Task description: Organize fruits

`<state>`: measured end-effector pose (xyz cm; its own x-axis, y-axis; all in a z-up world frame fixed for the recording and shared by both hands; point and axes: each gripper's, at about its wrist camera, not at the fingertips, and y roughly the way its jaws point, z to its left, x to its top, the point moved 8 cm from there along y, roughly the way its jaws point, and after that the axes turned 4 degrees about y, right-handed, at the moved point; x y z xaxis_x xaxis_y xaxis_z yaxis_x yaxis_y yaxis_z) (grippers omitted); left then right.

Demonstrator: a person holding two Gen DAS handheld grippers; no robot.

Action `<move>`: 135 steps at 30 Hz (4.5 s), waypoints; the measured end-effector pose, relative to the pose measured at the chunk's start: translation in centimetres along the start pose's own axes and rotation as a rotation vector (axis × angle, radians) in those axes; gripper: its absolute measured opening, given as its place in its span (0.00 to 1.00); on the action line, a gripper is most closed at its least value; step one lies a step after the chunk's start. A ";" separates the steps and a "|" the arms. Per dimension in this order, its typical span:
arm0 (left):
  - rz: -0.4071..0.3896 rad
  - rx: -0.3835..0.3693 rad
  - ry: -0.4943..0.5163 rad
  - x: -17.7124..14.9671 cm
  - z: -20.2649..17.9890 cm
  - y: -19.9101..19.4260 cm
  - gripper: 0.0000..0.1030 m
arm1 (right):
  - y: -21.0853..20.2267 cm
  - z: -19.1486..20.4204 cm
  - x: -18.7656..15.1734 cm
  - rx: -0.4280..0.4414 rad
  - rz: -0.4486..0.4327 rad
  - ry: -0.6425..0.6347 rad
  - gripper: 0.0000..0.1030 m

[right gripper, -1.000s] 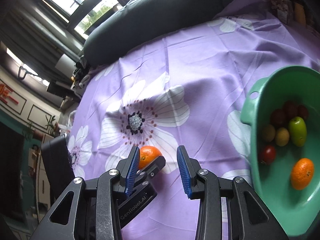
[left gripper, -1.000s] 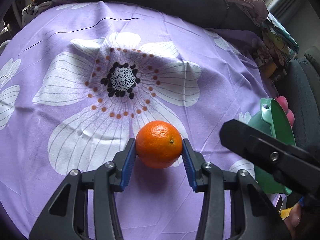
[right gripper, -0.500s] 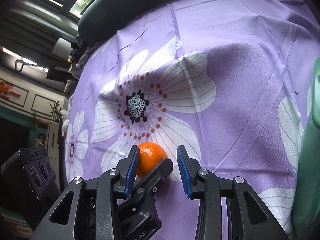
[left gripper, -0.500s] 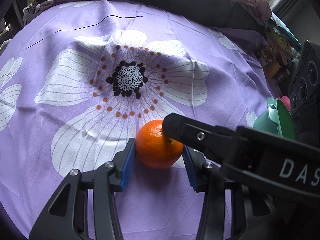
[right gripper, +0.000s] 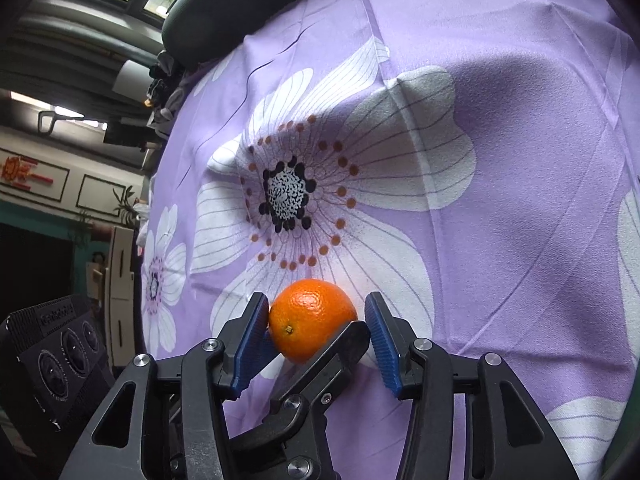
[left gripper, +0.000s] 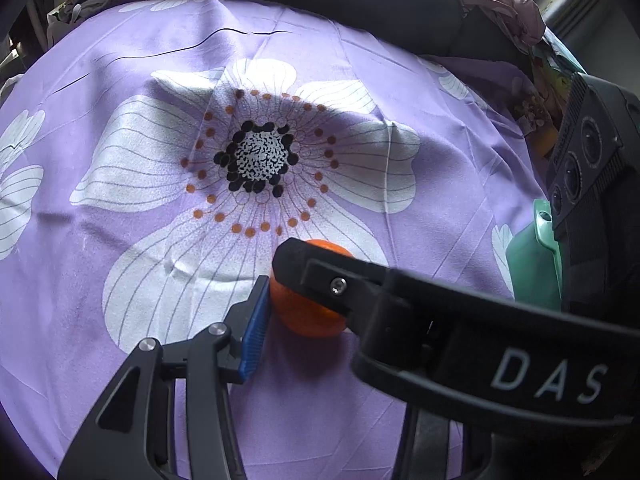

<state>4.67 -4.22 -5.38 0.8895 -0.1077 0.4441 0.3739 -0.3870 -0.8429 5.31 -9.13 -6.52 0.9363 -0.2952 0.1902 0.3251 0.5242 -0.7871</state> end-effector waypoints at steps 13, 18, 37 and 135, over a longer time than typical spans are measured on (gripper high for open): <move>-0.082 0.004 0.064 0.3 -1.0 -1.9 0.43 | -1.6 0.7 -0.3 -0.003 -0.082 -0.056 0.47; -0.163 -0.030 0.122 0.6 -3.0 -4.0 0.43 | -4.5 1.3 -0.4 -0.007 -0.182 -0.084 0.47; -0.349 -0.172 0.357 -0.1 -14.3 -8.7 0.43 | -16.5 -1.3 -1.9 -0.042 -0.506 -0.042 0.47; -0.216 -0.112 0.505 -0.4 -19.9 -6.5 0.88 | -26.5 -14.7 -5.2 -0.580 -0.731 0.421 0.54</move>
<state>-3.35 -19.92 5.92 0.5495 -0.4297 0.7165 0.4787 -0.5409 -0.6915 -10.13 -33.17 4.70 0.3763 -0.7026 0.6039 0.5788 -0.3306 -0.7454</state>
